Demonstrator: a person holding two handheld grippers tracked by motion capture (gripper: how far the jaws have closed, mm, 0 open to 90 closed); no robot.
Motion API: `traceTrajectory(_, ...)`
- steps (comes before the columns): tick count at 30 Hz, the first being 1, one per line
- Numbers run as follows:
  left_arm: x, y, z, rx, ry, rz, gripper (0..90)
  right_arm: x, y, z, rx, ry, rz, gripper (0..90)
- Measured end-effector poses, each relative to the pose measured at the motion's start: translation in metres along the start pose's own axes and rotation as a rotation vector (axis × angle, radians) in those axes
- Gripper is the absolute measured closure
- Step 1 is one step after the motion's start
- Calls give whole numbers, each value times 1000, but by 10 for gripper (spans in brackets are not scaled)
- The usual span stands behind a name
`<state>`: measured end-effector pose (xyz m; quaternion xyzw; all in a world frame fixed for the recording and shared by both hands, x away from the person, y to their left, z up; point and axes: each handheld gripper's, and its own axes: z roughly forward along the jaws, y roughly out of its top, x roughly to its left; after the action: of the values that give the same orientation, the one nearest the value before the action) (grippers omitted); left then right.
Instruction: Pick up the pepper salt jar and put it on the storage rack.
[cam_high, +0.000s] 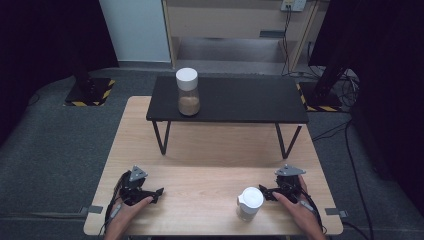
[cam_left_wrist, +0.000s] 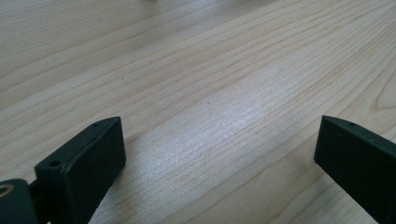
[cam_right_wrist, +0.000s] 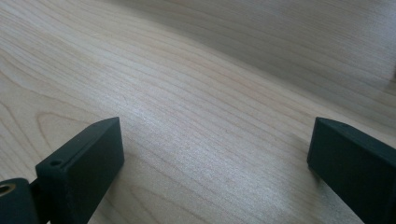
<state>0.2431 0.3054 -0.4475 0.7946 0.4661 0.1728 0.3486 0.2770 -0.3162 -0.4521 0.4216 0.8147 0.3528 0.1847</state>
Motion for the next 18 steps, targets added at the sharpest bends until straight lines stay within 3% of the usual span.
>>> traceTrajectory(4, -8, -1, 2, 5, 32, 48, 0, 0, 0, 0, 0, 0, 0, 44)
traceTrajectory(18, -9, -2, 2, 4, 33, 46, 0, 0, 0, 0, 0, 0, 0, 44)
